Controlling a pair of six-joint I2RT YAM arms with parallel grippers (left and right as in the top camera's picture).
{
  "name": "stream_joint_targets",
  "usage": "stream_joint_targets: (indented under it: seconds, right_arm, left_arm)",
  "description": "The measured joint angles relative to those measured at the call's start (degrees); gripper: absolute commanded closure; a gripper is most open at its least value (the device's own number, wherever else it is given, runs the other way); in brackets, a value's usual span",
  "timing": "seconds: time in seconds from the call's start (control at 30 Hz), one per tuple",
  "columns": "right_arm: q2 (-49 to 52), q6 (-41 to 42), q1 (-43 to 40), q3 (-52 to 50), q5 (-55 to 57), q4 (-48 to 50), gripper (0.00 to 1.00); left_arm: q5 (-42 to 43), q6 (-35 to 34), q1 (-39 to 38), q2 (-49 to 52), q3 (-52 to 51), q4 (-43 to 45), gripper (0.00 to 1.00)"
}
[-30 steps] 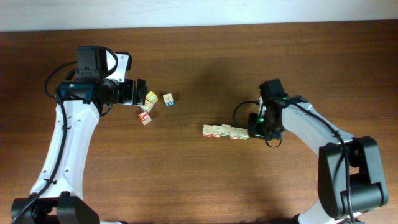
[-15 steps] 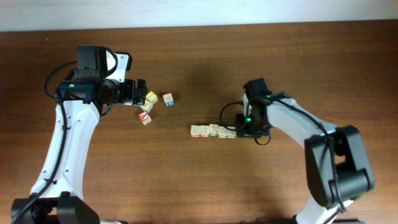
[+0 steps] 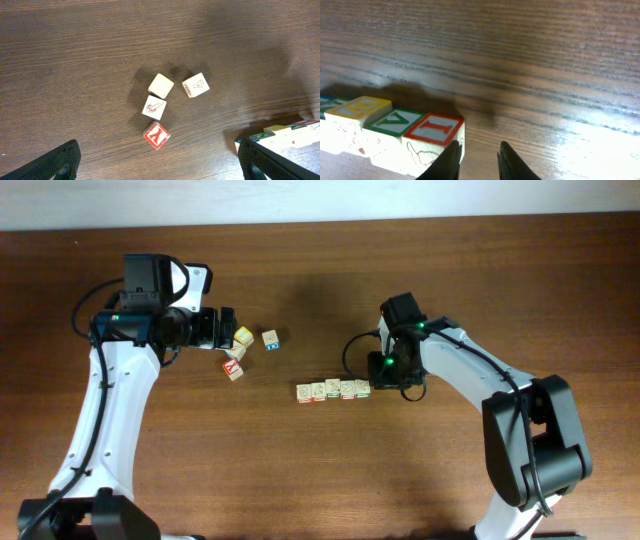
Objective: Rotate 5 blocks
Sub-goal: 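Push the block row leftward with the right gripper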
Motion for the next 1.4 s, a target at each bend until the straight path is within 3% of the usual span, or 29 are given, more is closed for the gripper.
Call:
stream_joint_targets:
  seconds: [0.13, 0.27, 0.63, 1.4]
  right_arm:
    - [0.5, 0.0, 0.1, 7.7, 0.0, -3.5, 0.71]
    - [0.5, 1.6, 2.1, 13.6, 0.7, 1.3, 0.68]
    - [9.1, 10.9, 14.1, 13.6, 10.4, 4.8, 0.73]
    - [10.3, 13.4, 14.5, 13.6, 12.3, 0.0, 0.77]
  left_arm:
    - [0.0, 0.0, 0.0, 0.0, 0.0, 0.0, 0.01]
    - [0.0, 0.0, 0.0, 0.0, 0.0, 0.0, 0.01]
    - [0.0, 0.0, 0.0, 0.0, 0.0, 0.0, 0.01]
    - [0.0, 0.0, 0.0, 0.0, 0.0, 0.0, 0.01]
